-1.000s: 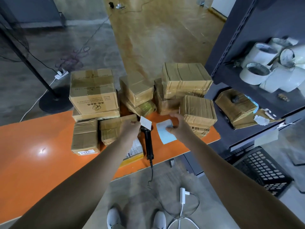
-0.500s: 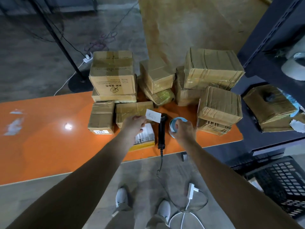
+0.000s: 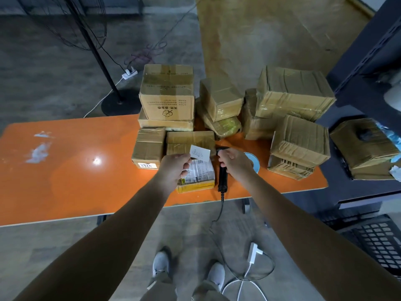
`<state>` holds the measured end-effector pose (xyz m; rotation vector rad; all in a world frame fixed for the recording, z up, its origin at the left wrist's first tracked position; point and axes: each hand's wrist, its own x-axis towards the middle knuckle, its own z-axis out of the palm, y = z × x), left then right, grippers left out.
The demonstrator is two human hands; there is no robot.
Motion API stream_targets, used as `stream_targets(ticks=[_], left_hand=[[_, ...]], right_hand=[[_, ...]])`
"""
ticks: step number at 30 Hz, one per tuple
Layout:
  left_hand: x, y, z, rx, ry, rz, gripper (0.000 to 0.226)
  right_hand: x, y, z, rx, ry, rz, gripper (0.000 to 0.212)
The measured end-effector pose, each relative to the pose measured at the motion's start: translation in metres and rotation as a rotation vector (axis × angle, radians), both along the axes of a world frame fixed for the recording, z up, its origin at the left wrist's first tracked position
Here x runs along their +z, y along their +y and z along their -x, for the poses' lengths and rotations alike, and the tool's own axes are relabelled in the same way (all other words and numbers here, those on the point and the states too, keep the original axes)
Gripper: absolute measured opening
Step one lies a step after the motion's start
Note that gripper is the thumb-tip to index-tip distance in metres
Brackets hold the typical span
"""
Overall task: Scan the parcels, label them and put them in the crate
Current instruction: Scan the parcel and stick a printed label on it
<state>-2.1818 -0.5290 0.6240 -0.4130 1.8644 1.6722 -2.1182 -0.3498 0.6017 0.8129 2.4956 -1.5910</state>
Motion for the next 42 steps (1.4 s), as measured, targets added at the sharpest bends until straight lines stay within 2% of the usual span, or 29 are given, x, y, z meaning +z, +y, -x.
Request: stream_targets(ticks=[2, 8, 12, 14, 17, 20, 25, 31, 38, 41, 42], left_hand=[[0.000, -0.004, 0.000, 0.000, -0.012, -0.003, 0.012], [-0.002, -0.010, -0.001, -0.015, -0.056, -0.044, 0.018], [-0.006, -0.010, -0.006, -0.038, -0.073, -0.061, 0.017], [-0.009, -0.012, -0.008, -0.041, -0.098, -0.049, 0.016], [-0.015, -0.015, -0.012, -0.079, -0.153, 0.031, 0.012], [-0.018, -0.016, -0.016, -0.111, -0.221, 0.082, 0.010], [-0.023, -0.016, -0.018, -0.134, -0.235, 0.110, 0.021], [-0.027, -0.011, -0.017, -0.153, -0.175, 0.145, 0.019], [-0.038, -0.007, -0.016, -0.346, 0.013, 0.348, 0.009], [-0.040, -0.011, -0.021, -0.536, 0.346, 0.545, 0.010], [-0.042, -0.013, -0.024, -0.615, 0.478, 0.625, 0.022]], right_hand=[[0.007, -0.012, 0.005, -0.023, -0.017, 0.209, 0.022], [0.007, -0.031, 0.008, -0.130, -0.015, 0.367, 0.005], [0.006, -0.036, 0.007, -0.244, -0.029, 0.438, 0.005], [0.004, -0.036, 0.007, -0.243, -0.042, 0.376, 0.006], [-0.001, -0.035, 0.005, -0.163, -0.046, 0.056, 0.008], [-0.010, -0.035, 0.002, -0.094, -0.035, -0.155, 0.010], [-0.021, -0.038, -0.001, -0.032, -0.056, -0.292, 0.019], [-0.024, -0.039, 0.002, -0.038, -0.062, -0.334, 0.016], [-0.031, -0.040, 0.000, -0.044, -0.058, -0.354, 0.013], [-0.031, -0.040, 0.000, -0.050, -0.051, -0.352, 0.013], [-0.031, -0.040, 0.000, -0.052, -0.050, -0.342, 0.014]])
